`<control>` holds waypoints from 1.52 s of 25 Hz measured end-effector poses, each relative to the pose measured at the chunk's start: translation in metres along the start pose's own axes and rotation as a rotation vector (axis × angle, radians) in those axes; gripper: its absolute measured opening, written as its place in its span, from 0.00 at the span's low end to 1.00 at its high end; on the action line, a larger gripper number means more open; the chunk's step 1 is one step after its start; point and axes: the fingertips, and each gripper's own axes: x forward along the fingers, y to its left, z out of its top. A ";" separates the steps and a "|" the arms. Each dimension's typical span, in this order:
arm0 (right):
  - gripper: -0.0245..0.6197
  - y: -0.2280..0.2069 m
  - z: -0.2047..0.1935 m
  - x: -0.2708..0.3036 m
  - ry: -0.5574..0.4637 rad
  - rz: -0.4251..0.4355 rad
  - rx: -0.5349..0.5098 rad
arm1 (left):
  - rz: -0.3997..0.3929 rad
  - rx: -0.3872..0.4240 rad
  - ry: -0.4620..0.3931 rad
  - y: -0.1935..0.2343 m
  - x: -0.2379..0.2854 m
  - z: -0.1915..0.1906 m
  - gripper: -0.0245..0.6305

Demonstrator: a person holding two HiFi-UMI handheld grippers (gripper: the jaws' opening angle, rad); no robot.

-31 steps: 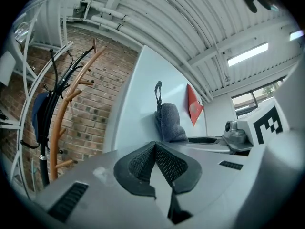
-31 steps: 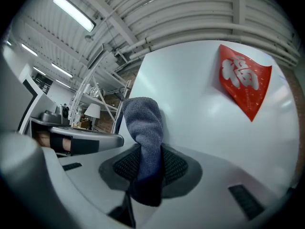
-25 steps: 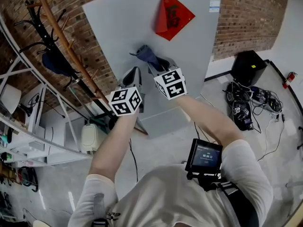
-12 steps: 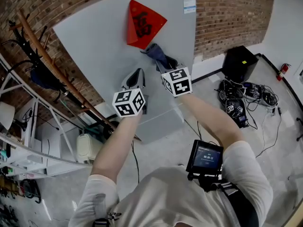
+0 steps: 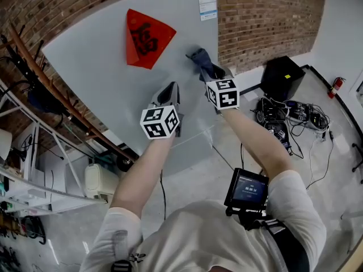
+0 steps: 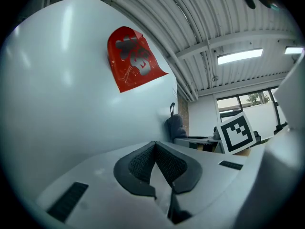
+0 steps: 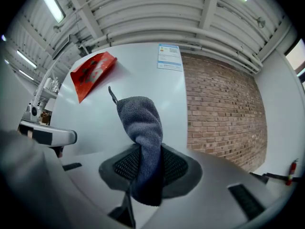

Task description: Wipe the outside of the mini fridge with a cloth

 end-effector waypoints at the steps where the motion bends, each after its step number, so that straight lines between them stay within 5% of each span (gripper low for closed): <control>1: 0.21 -0.011 -0.003 0.000 0.004 -0.008 0.012 | 0.000 -0.001 0.002 -0.004 0.005 -0.002 0.04; 10: 0.21 -0.032 -0.009 0.005 -0.015 0.014 0.011 | 0.035 -0.013 0.017 -0.011 0.017 -0.015 0.04; 15: 0.21 0.001 -0.007 -0.008 -0.040 0.049 0.002 | 0.061 -0.014 0.009 0.002 -0.005 -0.014 0.04; 30: 0.21 0.274 -0.025 -0.026 -0.038 0.386 -0.044 | 0.265 -0.036 0.042 0.123 -0.170 -0.023 0.04; 38: 0.21 0.397 -0.042 -0.016 -0.001 0.466 -0.050 | 0.357 -0.050 0.061 0.189 -0.264 -0.029 0.04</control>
